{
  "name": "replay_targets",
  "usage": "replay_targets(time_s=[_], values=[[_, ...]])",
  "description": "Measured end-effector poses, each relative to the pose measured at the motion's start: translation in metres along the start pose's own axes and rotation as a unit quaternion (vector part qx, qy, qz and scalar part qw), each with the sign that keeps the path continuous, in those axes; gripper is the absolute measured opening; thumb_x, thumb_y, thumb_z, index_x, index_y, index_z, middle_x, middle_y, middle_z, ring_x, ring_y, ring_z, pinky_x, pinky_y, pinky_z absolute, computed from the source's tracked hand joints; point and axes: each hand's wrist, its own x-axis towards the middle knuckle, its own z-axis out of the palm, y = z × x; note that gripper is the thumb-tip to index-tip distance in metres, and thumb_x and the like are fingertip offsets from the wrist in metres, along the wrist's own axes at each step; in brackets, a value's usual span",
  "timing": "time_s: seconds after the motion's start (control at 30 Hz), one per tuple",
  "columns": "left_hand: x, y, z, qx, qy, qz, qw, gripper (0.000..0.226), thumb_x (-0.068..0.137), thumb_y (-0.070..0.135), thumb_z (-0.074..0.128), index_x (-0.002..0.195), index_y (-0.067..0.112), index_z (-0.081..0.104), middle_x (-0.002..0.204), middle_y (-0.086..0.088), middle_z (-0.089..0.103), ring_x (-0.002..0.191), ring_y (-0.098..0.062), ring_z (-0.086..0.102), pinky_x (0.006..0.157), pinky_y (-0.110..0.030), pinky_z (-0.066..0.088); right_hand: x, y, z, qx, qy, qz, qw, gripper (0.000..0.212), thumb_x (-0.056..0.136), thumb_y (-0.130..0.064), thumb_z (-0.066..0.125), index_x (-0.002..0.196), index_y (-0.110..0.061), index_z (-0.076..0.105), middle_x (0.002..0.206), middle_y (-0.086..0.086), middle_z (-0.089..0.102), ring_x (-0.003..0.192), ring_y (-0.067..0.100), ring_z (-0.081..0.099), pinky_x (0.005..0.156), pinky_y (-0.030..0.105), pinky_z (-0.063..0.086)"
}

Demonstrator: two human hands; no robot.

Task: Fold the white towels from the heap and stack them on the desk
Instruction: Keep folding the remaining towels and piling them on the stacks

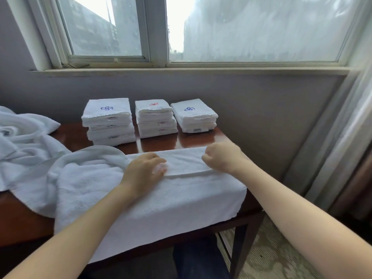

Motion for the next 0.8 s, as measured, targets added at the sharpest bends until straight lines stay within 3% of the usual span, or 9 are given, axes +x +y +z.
replay_targets(time_s=[0.03,0.1,0.17,0.23,0.33,0.8], values=[[0.0,0.002,0.004,0.011,-0.032,-0.005,0.999,0.035,0.099,0.038,0.052,0.129,0.024,0.064,0.133,0.005,0.058,0.123,-0.018,0.052,0.102,-0.033,0.042,0.0,-0.007,0.004,0.047,-0.012,0.002,0.999,0.027,0.091,-0.026,0.042,0.094,-0.023,0.068,0.1,0.0,0.069,0.101,0.025,0.06,0.088,0.031,0.039],[0.0,0.004,0.015,0.048,-0.11,-0.035,0.992,0.047,0.103,0.043,0.037,0.147,0.029,0.043,0.157,0.003,0.034,0.145,-0.018,0.028,0.117,-0.035,0.022,-0.003,-0.021,0.022,0.124,-0.077,0.002,0.989,0.043,0.096,-0.022,0.039,0.137,-0.022,0.053,0.14,0.002,0.054,0.132,0.025,0.045,0.104,0.035,0.038],[0.002,0.004,0.022,0.074,-0.139,-0.051,0.986,0.051,0.104,0.046,0.028,0.153,0.033,0.029,0.164,0.004,0.017,0.151,-0.015,0.011,0.121,-0.037,0.008,-0.003,-0.029,0.045,0.103,-0.095,-0.024,0.99,0.043,0.101,-0.027,0.036,0.143,-0.016,0.041,0.148,0.008,0.041,0.14,0.027,0.033,0.112,0.038,0.027],[0.006,0.003,0.024,0.083,-0.145,-0.054,0.984,0.052,0.104,0.048,0.025,0.154,0.035,0.024,0.164,0.006,0.013,0.151,-0.014,0.007,0.122,-0.037,0.005,-0.003,-0.03,0.062,0.078,-0.085,-0.025,0.993,0.051,0.104,-0.036,0.028,0.152,-0.019,0.027,0.16,0.011,0.02,0.15,0.026,0.012,0.12,0.041,0.008],[0.015,0.006,0.028,0.089,-0.152,-0.062,0.982,0.052,0.104,0.048,0.023,0.154,0.036,0.022,0.165,0.006,0.011,0.152,-0.014,0.006,0.122,-0.039,0.004,0.007,-0.021,0.071,0.078,-0.077,-0.024,0.994,0.057,0.104,-0.047,0.019,0.157,-0.028,0.012,0.165,0.004,0.0,0.152,0.018,-0.005,0.121,0.04,-0.009],[0.097,0.056,0.086,0.087,-0.143,-0.077,0.983,0.054,0.102,0.047,0.023,0.154,0.033,0.023,0.165,0.002,0.013,0.151,-0.018,0.008,0.122,-0.044,0.003,0.072,0.073,0.067,0.04,-0.066,-0.022,0.997,0.058,0.102,-0.054,0.023,0.156,-0.034,0.015,0.165,-0.002,0.003,0.151,0.012,-0.001,0.121,0.037,-0.005]])
